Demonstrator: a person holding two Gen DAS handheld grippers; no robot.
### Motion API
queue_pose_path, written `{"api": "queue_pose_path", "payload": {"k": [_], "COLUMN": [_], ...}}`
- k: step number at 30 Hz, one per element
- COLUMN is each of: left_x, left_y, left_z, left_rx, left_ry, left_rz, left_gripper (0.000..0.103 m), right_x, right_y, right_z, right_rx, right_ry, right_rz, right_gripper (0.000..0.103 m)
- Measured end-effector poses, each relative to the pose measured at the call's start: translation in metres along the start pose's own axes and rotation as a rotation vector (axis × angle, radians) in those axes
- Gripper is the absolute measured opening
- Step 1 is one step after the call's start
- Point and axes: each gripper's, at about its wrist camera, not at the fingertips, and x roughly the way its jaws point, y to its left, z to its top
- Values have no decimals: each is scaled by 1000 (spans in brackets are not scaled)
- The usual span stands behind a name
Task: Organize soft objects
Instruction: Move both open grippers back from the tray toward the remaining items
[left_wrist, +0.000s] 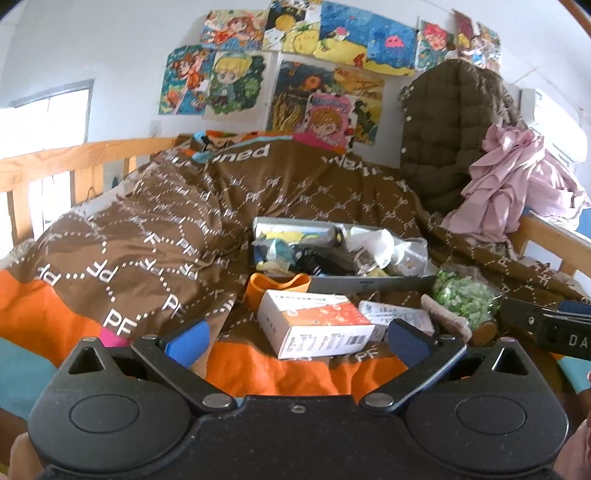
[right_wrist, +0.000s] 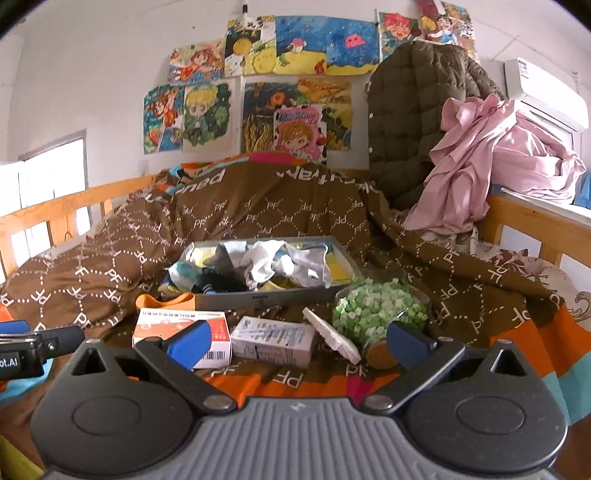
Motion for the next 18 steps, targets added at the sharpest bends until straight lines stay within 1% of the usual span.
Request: {"api": "queue_pose_path", "payload": {"k": [5, 9, 14, 18], "left_x": [8, 12, 16, 19], "left_y": [8, 10, 8, 6], "left_z": [-2, -2, -4, -4], "left_rx": [-39, -54, -39, -37], "left_ry": [36, 52, 45, 36], "left_rz": [37, 81, 88, 78], "left_gripper": [102, 102, 102, 102], "right_x": [4, 7, 14, 19], "right_y": [1, -3, -4, -6], "right_z": [0, 0, 0, 0], "right_rx": [-5, 7, 25, 37], "right_ry": [21, 27, 55, 76], "right_rz": [6, 10, 10, 12], "right_gripper": [103, 103, 103, 103]}}
